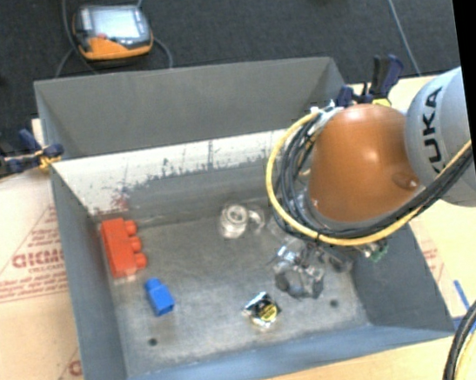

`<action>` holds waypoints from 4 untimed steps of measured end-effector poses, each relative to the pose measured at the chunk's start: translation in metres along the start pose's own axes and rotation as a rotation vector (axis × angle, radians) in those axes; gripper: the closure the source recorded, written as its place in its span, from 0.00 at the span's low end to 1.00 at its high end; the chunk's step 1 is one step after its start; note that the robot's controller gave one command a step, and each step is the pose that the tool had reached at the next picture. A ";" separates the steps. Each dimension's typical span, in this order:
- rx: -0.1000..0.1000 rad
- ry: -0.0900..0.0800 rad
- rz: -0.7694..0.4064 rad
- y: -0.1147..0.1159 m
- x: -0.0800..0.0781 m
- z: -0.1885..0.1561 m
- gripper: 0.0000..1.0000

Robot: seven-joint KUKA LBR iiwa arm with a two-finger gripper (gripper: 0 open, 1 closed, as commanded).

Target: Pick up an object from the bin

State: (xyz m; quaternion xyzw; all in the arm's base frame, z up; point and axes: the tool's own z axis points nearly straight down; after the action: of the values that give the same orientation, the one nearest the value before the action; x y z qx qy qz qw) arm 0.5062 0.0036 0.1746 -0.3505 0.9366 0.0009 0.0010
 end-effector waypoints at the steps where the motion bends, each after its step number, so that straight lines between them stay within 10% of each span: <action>1: 0.002 -0.003 0.214 0.004 -0.040 0.019 1.00; 2: 0.003 -0.003 0.214 0.003 -0.039 0.018 0.00; 3: -0.001 0.005 -0.162 0.011 -0.009 0.106 0.00; 4: 0.002 0.001 -0.164 0.011 -0.010 0.104 1.00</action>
Offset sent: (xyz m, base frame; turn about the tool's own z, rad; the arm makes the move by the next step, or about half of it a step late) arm 0.0256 0.0280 -0.0188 0.2152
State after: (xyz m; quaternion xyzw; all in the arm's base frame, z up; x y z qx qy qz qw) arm 0.5071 0.0188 0.0702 -0.4259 0.9047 -0.0004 0.0008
